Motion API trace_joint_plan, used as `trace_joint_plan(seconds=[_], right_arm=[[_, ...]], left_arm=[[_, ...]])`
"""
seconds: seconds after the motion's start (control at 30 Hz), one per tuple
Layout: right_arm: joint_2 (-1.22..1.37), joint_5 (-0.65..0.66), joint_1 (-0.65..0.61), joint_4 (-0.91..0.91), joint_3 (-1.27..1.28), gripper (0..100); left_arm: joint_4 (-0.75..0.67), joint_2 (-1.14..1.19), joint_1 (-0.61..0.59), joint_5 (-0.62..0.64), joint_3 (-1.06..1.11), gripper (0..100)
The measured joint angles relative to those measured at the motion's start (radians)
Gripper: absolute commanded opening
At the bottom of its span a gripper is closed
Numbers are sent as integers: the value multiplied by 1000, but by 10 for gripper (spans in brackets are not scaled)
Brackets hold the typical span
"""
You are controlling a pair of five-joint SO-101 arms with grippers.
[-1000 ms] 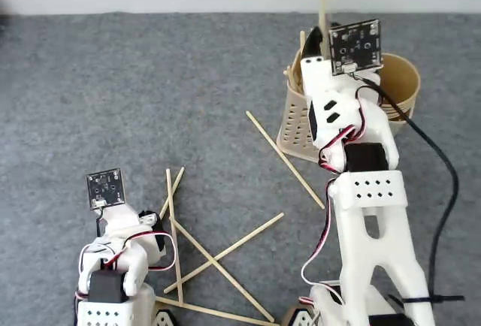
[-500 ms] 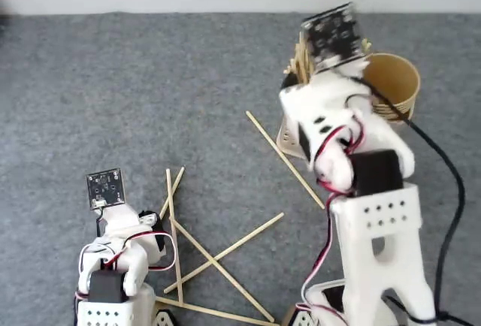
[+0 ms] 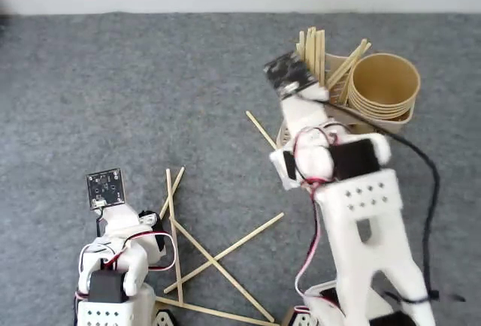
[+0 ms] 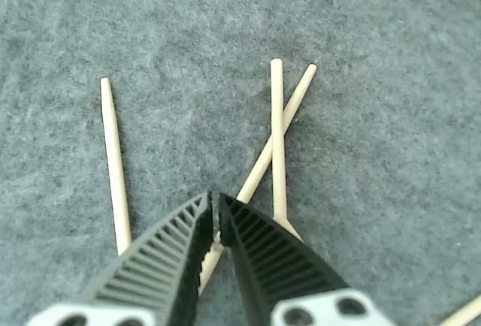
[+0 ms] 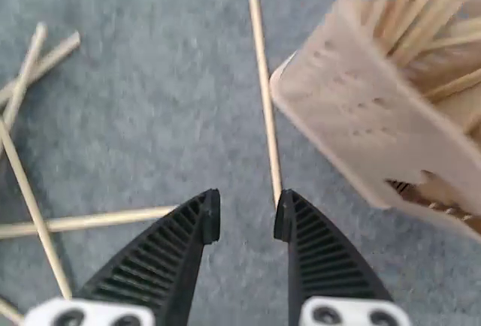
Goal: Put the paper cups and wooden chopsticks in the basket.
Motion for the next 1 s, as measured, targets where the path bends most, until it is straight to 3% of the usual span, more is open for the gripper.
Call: trace_joint_plan(seconds=[0.23, 0.47, 1.0], right_arm=[[98, 198, 0, -169, 238, 136], [230, 327, 86, -324, 273, 136], [585, 354, 140, -603, 272, 136]], left_arm=[[0, 0, 0, 0, 0, 14], [0, 0, 0, 0, 0, 14], [0, 0, 0, 0, 0, 14]])
